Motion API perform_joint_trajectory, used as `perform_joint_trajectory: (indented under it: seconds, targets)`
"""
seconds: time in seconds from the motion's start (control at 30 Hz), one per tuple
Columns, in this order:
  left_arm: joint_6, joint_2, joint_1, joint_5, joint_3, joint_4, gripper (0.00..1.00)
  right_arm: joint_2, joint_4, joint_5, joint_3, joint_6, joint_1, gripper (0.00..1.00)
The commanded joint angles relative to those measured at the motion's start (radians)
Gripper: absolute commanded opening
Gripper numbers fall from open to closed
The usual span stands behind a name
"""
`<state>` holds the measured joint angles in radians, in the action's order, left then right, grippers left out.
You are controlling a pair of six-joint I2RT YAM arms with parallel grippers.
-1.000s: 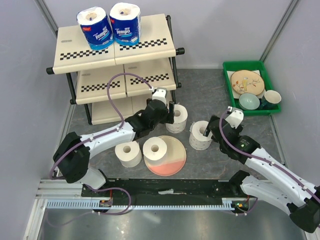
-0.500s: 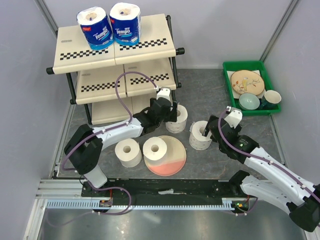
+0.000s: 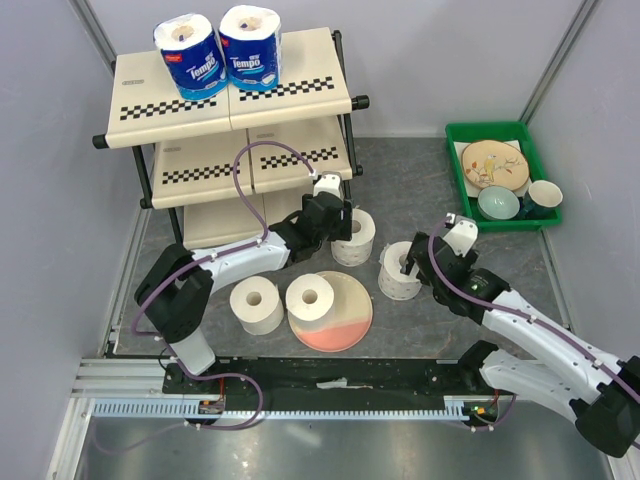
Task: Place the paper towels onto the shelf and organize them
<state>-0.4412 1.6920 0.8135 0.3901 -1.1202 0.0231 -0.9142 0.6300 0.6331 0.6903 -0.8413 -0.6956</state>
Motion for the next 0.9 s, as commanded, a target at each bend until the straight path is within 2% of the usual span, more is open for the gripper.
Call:
perform_joint_trajectory:
  seconds: [0.0, 0.2, 0.57, 0.87]
  targets:
    - [-0.031, 0.008, -0.001, 0.001, -0.029, -0.029, 0.73, -0.011, -0.033, -0.004, -0.012, -0.01, 0.004, 0.98]
    - [-0.037, 0.006, -0.002, -0.017, -0.01, -0.032, 0.69, -0.02, -0.035, -0.006, -0.02, -0.015, 0.005, 0.96]
    - [-0.034, 0.041, 0.0, -0.045, -0.016, -0.04, 0.69, -0.038, -0.055, -0.009, -0.052, -0.019, 0.027, 0.94]
    - [-0.028, 0.071, 0.0, -0.069, -0.03, -0.037, 0.66, -0.04, -0.076, -0.038, -0.071, -0.016, 0.051, 0.86]
